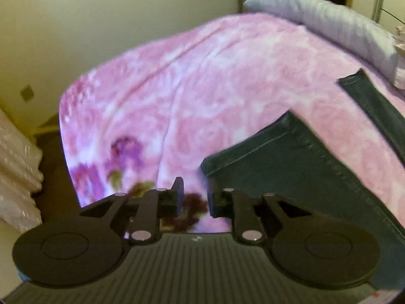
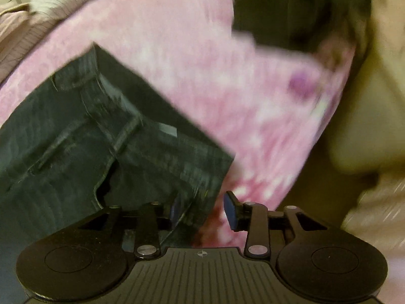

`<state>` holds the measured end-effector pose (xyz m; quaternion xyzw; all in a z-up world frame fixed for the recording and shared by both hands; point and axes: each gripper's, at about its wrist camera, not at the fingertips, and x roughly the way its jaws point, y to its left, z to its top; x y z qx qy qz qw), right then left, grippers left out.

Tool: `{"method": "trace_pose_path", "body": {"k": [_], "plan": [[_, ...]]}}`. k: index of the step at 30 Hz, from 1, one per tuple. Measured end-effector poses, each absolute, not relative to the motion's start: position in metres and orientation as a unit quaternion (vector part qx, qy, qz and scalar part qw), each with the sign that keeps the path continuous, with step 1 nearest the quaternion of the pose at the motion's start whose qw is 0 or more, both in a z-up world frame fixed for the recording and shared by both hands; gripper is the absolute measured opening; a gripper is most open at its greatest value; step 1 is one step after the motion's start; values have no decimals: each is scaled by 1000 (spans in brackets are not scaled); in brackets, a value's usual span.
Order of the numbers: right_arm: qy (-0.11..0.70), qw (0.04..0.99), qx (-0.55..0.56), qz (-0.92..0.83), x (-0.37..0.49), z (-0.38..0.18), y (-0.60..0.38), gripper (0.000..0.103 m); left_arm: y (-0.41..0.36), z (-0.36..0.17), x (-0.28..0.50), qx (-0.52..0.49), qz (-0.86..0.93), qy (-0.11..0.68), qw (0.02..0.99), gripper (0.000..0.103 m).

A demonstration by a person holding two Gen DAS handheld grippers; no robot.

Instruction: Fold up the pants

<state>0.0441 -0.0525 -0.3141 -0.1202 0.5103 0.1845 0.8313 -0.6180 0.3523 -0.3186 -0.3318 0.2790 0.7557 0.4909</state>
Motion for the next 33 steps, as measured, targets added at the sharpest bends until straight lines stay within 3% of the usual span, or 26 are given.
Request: {"method": "trace_pose_path", "body": {"k": [2,4,10,16,19,21,24,26,33], "plan": [[475,830,-146,255,23,-306,-39,44,343,-308,-596,-326,727,283,534,35],[454,819,-168,310,5,-311,-25,46,331,-310,-567,-330,678,298,586,42],[489,771,-202,355,-26,-367,-25,46,291,-361,-505,-332,590,386,627,43],[539,703,-246,392,-37,-366,-62,53,238,-336,-502,-344,578,439,596,43],[536,689,-242,424,-39,-335,-82,55,197,-298,-495,-338,574,438,604,43],[521,682,-246,451,-43,-304,-94,67,168,-268,-486,-334,567,434,615,43],[497,669,-244,496,-49,-253,-108,70,130,-221,-473,-321,556,425,638,46],[479,665,-246,517,-55,-219,-114,71,104,-191,-464,-306,552,415,656,54],[414,659,-235,583,-82,-132,-152,74,29,-114,-454,-291,539,378,695,56]]}}
